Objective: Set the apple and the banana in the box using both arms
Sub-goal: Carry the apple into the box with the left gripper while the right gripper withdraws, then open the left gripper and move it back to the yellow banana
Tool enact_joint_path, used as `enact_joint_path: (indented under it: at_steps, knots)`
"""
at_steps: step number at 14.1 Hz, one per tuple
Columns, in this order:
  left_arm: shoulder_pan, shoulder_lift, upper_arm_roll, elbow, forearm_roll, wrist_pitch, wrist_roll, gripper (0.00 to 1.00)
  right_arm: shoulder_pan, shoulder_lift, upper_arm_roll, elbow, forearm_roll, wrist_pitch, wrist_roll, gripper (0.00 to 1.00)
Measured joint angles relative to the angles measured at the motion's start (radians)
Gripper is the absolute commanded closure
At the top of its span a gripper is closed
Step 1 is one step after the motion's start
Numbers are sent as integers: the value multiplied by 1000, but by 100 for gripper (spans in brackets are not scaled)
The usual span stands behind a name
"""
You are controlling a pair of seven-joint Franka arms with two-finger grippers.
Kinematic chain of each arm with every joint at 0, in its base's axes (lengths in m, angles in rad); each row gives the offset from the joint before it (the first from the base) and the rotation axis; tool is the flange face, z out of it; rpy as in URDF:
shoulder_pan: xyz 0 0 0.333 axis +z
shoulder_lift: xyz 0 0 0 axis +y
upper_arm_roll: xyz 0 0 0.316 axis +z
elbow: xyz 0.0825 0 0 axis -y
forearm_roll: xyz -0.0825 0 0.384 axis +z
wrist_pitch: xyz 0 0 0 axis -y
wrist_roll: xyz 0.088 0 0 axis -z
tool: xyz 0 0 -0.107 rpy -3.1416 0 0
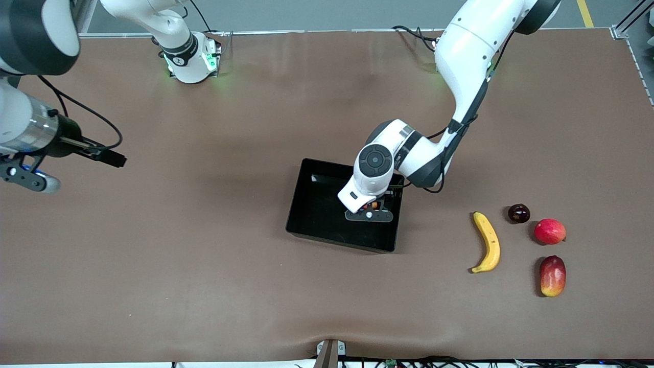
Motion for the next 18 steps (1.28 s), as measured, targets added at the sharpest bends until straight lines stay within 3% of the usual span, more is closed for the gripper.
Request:
enact_joint_path:
  at_steps: [2, 3, 4, 6, 9, 12, 15, 18]
  knots:
    - [3, 5, 2, -27, 0, 9, -1, 96, -156, -13, 128, -11, -2, 1, -92, 0]
    - [3, 5, 2, -29, 0, 11, -1, 42, -250, -18, 211, -12, -5, 1, -140, 0]
    - [3, 5, 2, -29, 0, 10, -2, 0, -320, -24, 272, -11, -11, 2, -172, 0]
    - [3, 5, 2, -29, 0, 11, -4, 0, -373, -35, 315, 2, -25, 15, -202, 0]
    - [13, -6, 7, -13, 0, 20, -23, 0, -375, -36, 319, 61, -31, 10, -203, 0]
    - [47, -93, 14, 9, 0, 19, -57, 0, -368, -42, 319, 58, -31, -11, -214, 0]
    - [152, -195, 20, 8, 0, -11, -63, 0, -339, -121, 321, -54, -32, 60, -214, 0]
    - [313, -218, 20, -3, 0, -25, 8, 0, -339, -186, 319, -143, -32, 90, -219, 0]
